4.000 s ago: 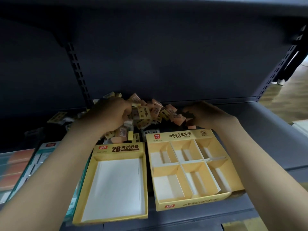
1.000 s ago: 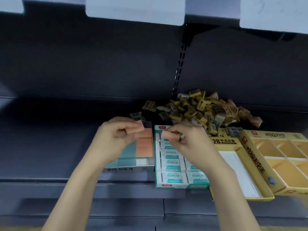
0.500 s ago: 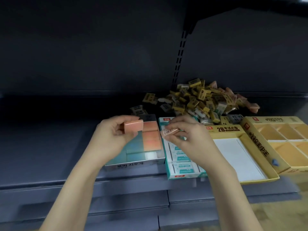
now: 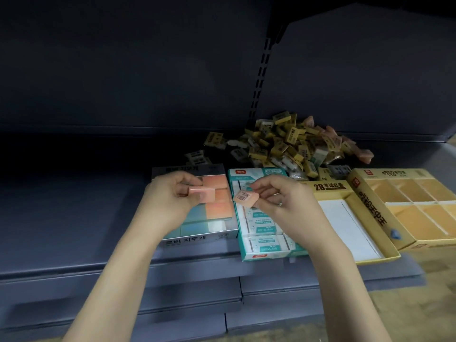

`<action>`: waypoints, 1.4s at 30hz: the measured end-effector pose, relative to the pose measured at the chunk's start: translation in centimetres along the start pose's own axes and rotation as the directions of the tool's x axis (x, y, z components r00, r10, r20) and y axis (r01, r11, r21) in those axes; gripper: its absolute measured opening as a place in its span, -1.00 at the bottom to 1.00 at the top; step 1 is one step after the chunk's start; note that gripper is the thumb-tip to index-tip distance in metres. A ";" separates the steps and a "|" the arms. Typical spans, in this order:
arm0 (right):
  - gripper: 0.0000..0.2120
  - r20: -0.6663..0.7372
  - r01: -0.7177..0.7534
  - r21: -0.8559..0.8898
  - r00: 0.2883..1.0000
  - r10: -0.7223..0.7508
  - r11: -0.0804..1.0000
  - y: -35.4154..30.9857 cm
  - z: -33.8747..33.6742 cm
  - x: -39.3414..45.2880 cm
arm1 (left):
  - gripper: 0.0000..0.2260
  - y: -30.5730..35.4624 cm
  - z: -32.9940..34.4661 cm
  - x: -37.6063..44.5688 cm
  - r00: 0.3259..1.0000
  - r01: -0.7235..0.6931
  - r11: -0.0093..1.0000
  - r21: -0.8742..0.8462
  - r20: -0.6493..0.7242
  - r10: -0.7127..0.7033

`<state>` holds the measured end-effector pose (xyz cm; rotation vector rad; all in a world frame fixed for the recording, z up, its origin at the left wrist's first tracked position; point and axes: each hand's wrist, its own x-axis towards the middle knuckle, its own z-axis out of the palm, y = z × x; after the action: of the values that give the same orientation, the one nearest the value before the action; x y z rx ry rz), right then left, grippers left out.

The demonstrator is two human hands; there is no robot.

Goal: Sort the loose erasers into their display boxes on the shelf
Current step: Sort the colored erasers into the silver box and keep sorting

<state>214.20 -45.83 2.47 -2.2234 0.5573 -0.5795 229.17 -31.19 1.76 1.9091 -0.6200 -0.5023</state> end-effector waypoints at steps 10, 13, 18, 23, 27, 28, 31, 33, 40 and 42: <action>-0.88 0.116 0.141 -0.123 0.985 -0.127 0.982 0.5 0.1 0.3 | -0.86 1.0 2.7 0.5 0.996 -0.059 0.984 0.170 -0.057 0.069; -0.93 0.043 0.070 -0.047 0.997 -0.068 0.996 0.4 -0.2 0.4 | -0.82 0.7 3.1 0.7 0.983 -0.114 0.951 0.288 -0.107 0.151; -0.97 0.035 -0.061 0.109 0.998 0.058 0.992 0.7 -0.5 0.6 | -0.81 0.7 3.1 0.8 0.975 -0.126 0.939 0.320 -0.134 0.176; -0.95 0.046 -0.085 0.102 0.996 0.081 0.991 0.9 -0.4 0.9 | -0.80 0.8 3.1 0.6 0.963 -0.171 0.914 0.367 -0.136 0.234; -0.84 0.035 -0.075 0.105 0.997 0.072 0.992 0.3 -0.4 1.1 | -0.89 0.5 2.3 0.9 0.960 -0.234 0.891 0.389 -0.055 0.276; -0.84 0.034 -0.077 0.104 0.997 0.074 0.992 0.0 -0.5 1.2 | -0.94 0.5 2.0 0.9 0.961 -0.251 0.890 0.380 -0.010 0.276; -0.89 0.064 -0.042 0.044 0.997 0.039 0.998 -0.8 -0.5 1.7 | -0.94 0.2 0.8 0.8 0.956 -0.282 0.884 0.374 0.038 0.289; -0.85 0.120 -0.022 0.019 0.993 0.020 1.000 -1.5 -0.5 1.9 | -0.92 -0.1 0.0 0.8 0.954 -0.268 0.874 0.404 -0.012 0.299; -0.91 0.333 0.051 -0.095 0.943 -0.016 0.994 -2.5 2.0 2.6 | -0.91 -0.3 -1.4 -0.1 0.963 -0.242 0.880 0.408 -0.010 0.269; -0.95 0.322 0.085 -0.157 0.946 -0.030 0.984 -2.2 2.4 2.8 | -0.91 -0.3 -1.4 -0.4 0.966 -0.242 0.894 0.378 0.011 0.257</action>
<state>218.22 -44.63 3.33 -2.4366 0.3850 -0.1970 229.80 -29.82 2.07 2.1498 -0.9777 -0.1862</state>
